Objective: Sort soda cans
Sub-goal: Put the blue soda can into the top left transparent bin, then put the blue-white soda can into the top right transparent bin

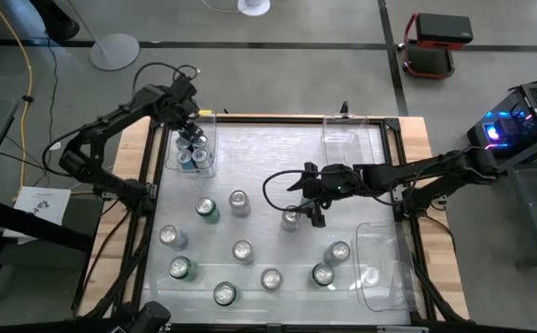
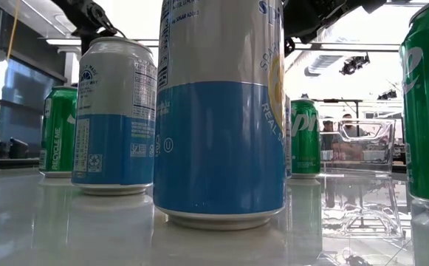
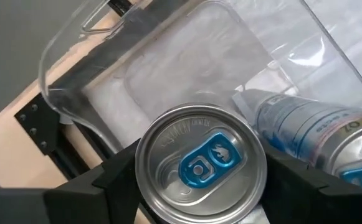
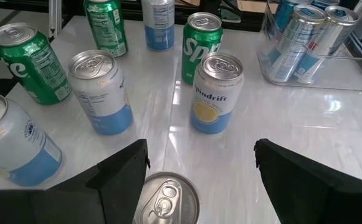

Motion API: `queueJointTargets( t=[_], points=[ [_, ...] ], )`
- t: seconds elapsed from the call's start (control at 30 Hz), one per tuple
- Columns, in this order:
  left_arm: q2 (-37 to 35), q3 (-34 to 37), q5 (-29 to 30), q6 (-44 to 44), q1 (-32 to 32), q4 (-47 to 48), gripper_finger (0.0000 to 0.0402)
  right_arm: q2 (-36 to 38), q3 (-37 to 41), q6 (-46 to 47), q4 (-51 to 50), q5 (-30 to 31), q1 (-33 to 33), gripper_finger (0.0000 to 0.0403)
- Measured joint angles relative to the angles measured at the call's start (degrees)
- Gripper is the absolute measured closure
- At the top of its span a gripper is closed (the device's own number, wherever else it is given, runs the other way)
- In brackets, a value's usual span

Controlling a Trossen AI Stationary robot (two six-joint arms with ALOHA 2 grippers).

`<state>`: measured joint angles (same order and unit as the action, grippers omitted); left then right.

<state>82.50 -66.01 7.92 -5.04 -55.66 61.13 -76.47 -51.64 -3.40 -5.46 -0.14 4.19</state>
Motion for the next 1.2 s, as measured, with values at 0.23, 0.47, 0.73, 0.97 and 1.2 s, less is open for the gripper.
queueJointTargets(
  t=[0.23, 0.47, 0.73, 0.97, 1.2],
  points=[
    [0.07, 0.71, -4.81, -0.54, -0.26, -2.42, 0.0118, -0.01, 0.00, -0.01, 0.15, 0.00, 0.00, 0.0114],
    [0.07, 0.71, -4.47, -0.62, -0.33, -3.39, 0.0102, -0.02, 0.00, 0.00, 0.16, 0.00, 0.00, 0.0114],
    [-0.14, -1.64, -1.79, -1.09, -0.31, 0.16, 0.0101, -0.02, 0.00, 0.00, 0.16, 2.20, 0.00, 0.0114],
    [-4.69, -7.55, 1.69, 1.21, 1.00, 2.63, 0.0101, -0.50, 0.00, -1.52, 3.34, 0.82, -0.03, 0.0114],
    [-18.36, -4.49, 1.66, 8.72, 12.60, -0.95, 0.0109, -5.52, -0.04, 3.36, 19.61, -28.63, 0.55, 0.0114]
  ],
)
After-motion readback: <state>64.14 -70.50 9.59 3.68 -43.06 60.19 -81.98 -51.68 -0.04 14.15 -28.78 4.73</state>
